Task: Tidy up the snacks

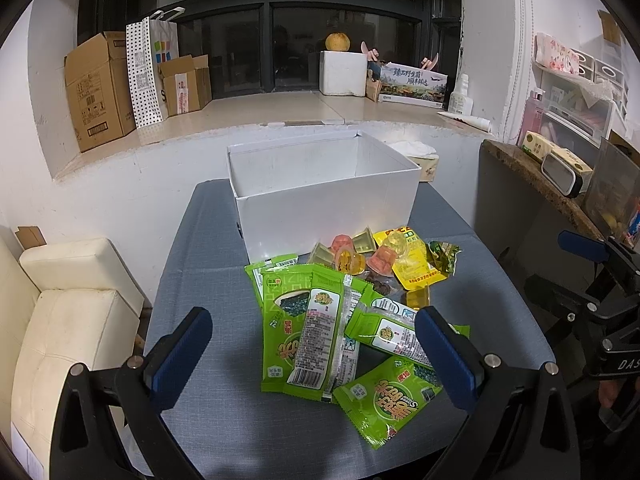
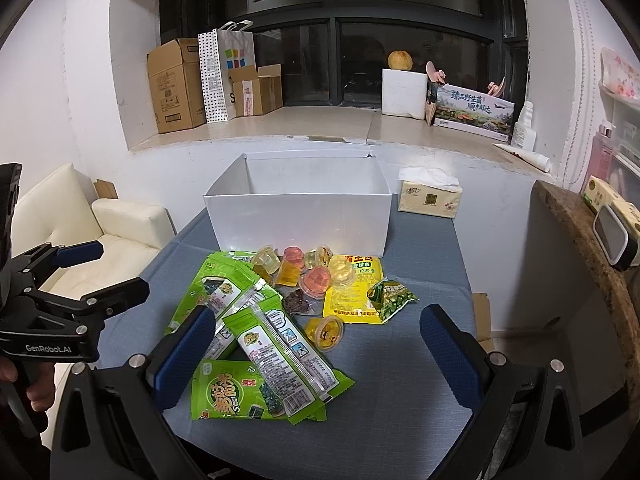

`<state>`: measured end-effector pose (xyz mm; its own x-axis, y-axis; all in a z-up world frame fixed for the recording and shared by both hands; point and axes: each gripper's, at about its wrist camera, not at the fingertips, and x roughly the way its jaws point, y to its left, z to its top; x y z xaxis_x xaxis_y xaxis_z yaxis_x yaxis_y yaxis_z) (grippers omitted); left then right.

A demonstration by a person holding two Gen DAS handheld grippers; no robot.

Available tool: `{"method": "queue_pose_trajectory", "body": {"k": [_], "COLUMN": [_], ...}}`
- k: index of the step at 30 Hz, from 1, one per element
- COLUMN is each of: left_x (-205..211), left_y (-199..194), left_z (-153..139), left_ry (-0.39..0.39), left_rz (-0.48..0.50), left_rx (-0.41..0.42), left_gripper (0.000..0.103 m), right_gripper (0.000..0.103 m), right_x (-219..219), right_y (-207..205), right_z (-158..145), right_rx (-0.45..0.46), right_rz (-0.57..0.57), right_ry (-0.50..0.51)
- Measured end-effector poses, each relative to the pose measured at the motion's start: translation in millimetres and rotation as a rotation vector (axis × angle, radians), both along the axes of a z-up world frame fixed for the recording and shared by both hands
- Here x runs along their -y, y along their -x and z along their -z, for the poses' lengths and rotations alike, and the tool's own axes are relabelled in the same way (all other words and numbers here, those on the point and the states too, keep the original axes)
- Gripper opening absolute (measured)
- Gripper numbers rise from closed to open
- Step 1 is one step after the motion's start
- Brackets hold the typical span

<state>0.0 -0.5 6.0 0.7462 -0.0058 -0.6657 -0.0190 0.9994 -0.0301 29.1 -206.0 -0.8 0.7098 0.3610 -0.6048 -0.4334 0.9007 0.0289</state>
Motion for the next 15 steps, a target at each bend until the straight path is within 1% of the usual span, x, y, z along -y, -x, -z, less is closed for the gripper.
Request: {"method": "queue_pose_trajectory", "body": {"k": [15], "left_x": [0.0], "left_y": [-0.5], "left_z": [0.7], "left_ry": [-0.004], "left_rz": [0.0], "left_rx": [-0.004], "left_gripper": [0.103], "right_gripper": [0.103], "right_x": [-0.1], "right_y": [0.2], "right_z": [2.0], "right_rx": [-0.003], "right_rz": [-0.006], "right_ry": [-0.005]}}
